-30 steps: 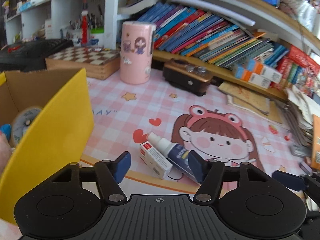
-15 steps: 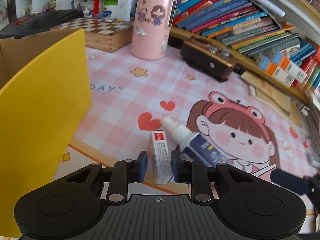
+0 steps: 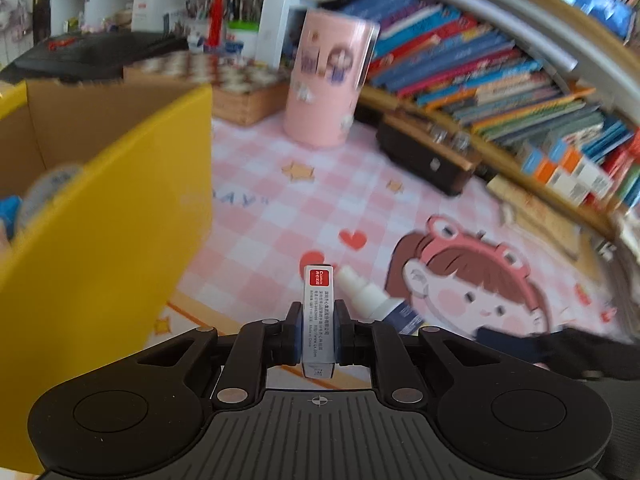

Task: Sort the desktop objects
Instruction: 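Grasp the white eye-drop box with the left gripper while the right gripper grasps the spray bottle, then carry the eye-drop box and spray bottle in both grippers to the yellow box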

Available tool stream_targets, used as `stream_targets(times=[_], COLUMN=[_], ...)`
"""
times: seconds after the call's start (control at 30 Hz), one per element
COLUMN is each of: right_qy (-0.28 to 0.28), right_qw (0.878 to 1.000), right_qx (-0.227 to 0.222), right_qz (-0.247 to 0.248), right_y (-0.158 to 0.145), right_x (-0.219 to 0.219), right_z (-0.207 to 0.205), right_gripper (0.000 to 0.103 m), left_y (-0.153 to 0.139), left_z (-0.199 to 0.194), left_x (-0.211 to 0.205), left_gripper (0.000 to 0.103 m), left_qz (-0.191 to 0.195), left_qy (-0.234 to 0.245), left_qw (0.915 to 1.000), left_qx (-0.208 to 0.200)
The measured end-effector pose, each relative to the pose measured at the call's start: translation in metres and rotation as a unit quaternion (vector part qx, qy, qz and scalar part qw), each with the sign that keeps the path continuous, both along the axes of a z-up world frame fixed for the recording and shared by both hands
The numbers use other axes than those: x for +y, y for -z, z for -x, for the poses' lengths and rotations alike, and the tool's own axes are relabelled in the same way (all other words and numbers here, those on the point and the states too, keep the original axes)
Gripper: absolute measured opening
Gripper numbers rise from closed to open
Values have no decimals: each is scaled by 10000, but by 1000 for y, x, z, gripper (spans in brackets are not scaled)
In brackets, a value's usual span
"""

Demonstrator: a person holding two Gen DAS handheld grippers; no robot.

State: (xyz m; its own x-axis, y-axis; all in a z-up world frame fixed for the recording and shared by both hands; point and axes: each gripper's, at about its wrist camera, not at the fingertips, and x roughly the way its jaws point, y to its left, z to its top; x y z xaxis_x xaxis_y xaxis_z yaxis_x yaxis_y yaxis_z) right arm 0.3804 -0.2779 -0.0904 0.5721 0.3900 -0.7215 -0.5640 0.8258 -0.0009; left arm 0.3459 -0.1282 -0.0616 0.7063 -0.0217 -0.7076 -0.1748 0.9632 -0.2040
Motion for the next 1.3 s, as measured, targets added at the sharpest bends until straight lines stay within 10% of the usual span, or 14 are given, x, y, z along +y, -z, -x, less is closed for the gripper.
stream_targets(times=[0.33,1.3], right_qy=[-28,1194], right_qw=[9992,9839], right_qx=[285,168], right_qz=[-274,-1321], right_y=[2,-91], right_x=[5,-24], right_z=[-19,119], right_gripper=[31,30], left_y=[-43,-83], left_z=[50,149], left_x=[19,70], left_gripper=[13,13], left_qz=[583,807], left_qy=[15,313], left_qw=[9976,9919], left_qx=[-378,-929])
